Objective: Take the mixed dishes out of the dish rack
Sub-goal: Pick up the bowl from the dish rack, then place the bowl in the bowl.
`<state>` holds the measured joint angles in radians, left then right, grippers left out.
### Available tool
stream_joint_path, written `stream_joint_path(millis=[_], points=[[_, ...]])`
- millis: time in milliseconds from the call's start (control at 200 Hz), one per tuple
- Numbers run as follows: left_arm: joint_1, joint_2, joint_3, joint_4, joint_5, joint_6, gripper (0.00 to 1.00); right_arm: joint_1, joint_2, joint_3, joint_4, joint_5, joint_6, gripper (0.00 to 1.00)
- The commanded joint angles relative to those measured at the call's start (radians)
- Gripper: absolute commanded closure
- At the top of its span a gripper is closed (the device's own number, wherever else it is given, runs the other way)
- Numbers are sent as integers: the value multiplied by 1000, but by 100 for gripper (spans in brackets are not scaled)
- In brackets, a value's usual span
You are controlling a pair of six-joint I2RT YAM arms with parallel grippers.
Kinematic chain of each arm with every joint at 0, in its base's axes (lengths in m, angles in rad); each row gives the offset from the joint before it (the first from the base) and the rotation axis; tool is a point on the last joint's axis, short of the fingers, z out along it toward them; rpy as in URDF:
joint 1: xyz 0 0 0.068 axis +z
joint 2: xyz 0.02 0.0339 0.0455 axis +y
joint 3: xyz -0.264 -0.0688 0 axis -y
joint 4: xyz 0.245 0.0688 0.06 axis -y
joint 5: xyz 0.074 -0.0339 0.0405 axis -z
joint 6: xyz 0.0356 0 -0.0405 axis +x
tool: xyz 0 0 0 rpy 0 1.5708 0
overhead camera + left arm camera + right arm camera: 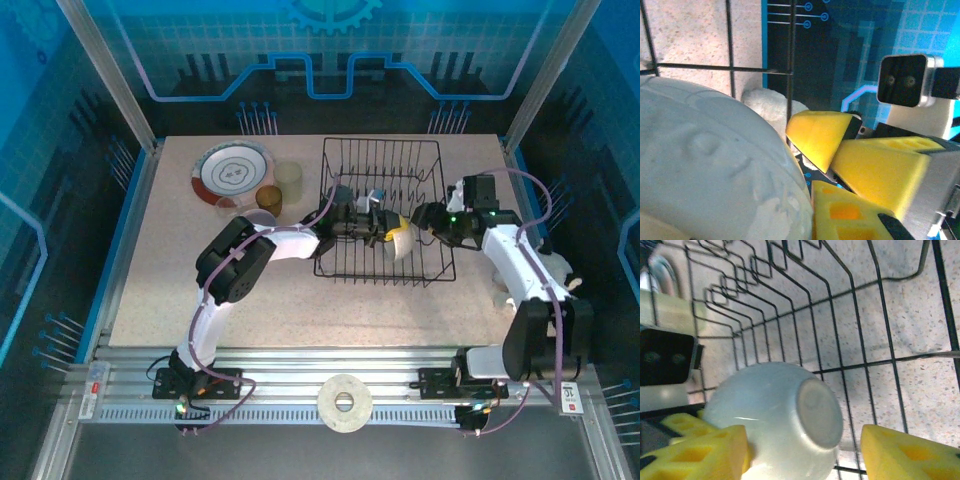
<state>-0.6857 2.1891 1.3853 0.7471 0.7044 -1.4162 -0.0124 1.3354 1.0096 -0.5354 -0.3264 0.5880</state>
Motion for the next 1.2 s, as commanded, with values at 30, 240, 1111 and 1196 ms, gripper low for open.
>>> stream_joint_path(millis=[30,240,1111,1196], points=[[-8,-102,72,119,12,-19,100,0,-84,37,-36,16,-5,18],[-1,-180,101,98,11,-9,100,-1,-193,58,-38,25,-13,0],[263,-483,498,-1936,-730,1134,100,9,-430,-121,120,-138,-26,0],[297,-441,504,-1951,-749,1161,100,16,-430,-124,121,-138,-22,0]])
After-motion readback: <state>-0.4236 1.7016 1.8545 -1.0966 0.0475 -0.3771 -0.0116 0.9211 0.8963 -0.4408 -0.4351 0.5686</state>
